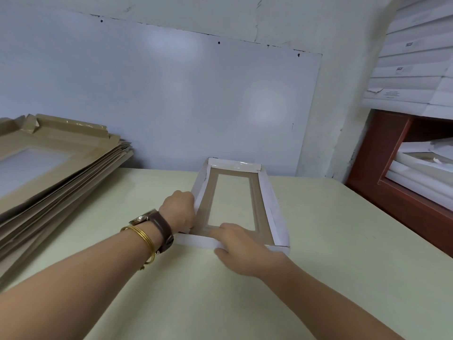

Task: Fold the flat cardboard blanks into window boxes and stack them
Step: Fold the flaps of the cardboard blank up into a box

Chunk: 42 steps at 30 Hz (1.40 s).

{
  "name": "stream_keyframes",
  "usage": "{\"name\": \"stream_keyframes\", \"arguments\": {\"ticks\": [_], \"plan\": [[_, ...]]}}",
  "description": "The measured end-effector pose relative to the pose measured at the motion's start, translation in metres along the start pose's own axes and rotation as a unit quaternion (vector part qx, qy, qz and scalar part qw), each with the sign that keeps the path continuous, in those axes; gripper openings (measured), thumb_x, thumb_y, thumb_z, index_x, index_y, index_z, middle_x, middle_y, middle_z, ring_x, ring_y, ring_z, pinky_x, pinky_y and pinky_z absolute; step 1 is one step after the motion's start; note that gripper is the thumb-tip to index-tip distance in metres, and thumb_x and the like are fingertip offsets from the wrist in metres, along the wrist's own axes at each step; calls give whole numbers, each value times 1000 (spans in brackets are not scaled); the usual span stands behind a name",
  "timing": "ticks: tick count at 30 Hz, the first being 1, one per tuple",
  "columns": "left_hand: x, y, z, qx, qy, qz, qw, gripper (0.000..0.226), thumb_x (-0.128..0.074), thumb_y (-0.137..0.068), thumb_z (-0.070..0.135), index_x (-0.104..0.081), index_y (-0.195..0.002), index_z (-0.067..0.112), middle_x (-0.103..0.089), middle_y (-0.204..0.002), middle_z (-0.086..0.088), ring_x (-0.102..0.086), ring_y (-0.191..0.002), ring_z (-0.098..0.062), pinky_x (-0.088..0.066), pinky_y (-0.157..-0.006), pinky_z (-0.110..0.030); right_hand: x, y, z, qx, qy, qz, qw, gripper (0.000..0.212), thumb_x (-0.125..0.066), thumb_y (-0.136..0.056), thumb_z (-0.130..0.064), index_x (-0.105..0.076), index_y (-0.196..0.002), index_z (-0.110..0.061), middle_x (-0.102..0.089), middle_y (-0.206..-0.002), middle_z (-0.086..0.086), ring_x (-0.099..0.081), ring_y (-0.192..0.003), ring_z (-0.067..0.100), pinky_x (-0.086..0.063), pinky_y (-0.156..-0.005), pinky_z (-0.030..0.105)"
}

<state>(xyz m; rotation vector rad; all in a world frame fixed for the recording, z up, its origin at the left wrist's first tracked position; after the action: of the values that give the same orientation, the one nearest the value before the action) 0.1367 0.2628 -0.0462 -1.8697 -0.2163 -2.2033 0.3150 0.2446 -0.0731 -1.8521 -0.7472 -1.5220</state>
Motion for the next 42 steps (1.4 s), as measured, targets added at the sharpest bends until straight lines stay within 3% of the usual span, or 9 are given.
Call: {"name": "stream_keyframes", "arguments": {"ticks": [3, 6, 9, 16, 21, 28, 32, 36, 42], "plan": [[-4, -1, -2, 14, 7, -22, 1000, 36, -82, -63, 19, -47, -66, 13, -47, -81, -2, -59, -72, -24, -44, -53, -26, 4, -5, -8, 4, -12, -7, 1000, 12, -45, -91, -10, -55, -96, -13, -42, -89, 2, -49, -89, 28, -37, -64, 34], [-3, -1, -2, 20, 15, -32, 999, 37, -81, -63, 18, -44, -64, 18, -45, -73, 0, -49, -58, -16, -35, -40, -22, 8, -6, -9, -16, -34, -25, 999, 33, -43, -87, -3, -34, -64, -25, -42, -83, 1, -43, -79, 25, -23, -50, 28], [-1, -2, 1, 21, 10, -40, 999, 34, -75, -67, 13, -41, -68, 17, -43, -74, 0, -50, -62, -18, -39, -47, -23, 9, -7, -9, -25, -37, -29, 999, 35, -42, -79, 2, -27, -59, -22, -36, -72, -2, -40, -71, 25, -19, -48, 29], [0, -7, 9, 6, -15, -49, 999, 18, -64, -73, 9, -47, -76, 13, -49, -74, 0, -53, -69, -19, -44, -60, -25, 1, -17, -18, 9, -69, -41, 997, 37, -45, -83, -1, -29, -66, -30, -41, -85, 2, -47, -85, 28, -46, -72, 42], [2, -7, 10, -5, -48, -32, 998, 15, -62, -76, 11, -50, -84, 14, -51, -82, -3, -54, -77, -23, -45, -66, -26, -2, -28, -16, -12, -77, -51, 996, 33, -43, -78, 3, -32, -59, -21, -39, -67, 1, -43, -70, 30, -35, -58, 36], [-3, -5, 15, -2, -58, -7, 998, 16, -63, -73, 20, -48, -79, 18, -48, -74, 1, -55, -74, -21, -44, -60, -26, -1, -27, -18, -6, -86, -49, 995, 26, -45, -80, 3, -52, -70, -20, -52, -79, 7, -51, -78, 32, -43, -63, 39], [-3, -6, 14, 11, -45, -15, 999, 11, -60, -72, 20, -50, -75, 17, -55, -74, 0, -55, -65, -16, -41, -52, -23, -2, -26, -18, -2, -90, -37, 995, 41, -45, -81, 4, -37, -60, -30, -48, -79, 1, -47, -76, 28, -38, -60, 33], [-5, -7, 18, 7, -61, -9, 998, 11, -60, -73, 19, -51, -79, 16, -50, -73, 0, -56, -73, -20, -45, -60, -25, -4, -25, -19, 8, -79, -36, 996, 26, -46, -83, 2, -61, -87, -18, -53, -86, 4, -51, -82, 29, -46, -66, 37], [-9, -9, 19, 7, -67, 3, 998, 9, -59, -73, 19, -50, -75, 16, -48, -70, 0, -51, -64, -17, -43, -57, -25, -2, -22, -21, 14, -81, -26, 996, 30, -46, -84, 1, -66, -102, -13, -58, -99, 11, -54, -93, 32, -50, -75, 40]]}}
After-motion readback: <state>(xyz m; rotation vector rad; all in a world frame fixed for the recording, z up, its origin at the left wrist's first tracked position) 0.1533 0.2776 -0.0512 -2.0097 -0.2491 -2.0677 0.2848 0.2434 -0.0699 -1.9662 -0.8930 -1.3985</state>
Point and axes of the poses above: each hand's wrist, its own y-axis away from the middle knuckle, its own x-axis out of the back of the hand, z = x × y, the point moved 1 cm from there along -y, towards the middle knuckle
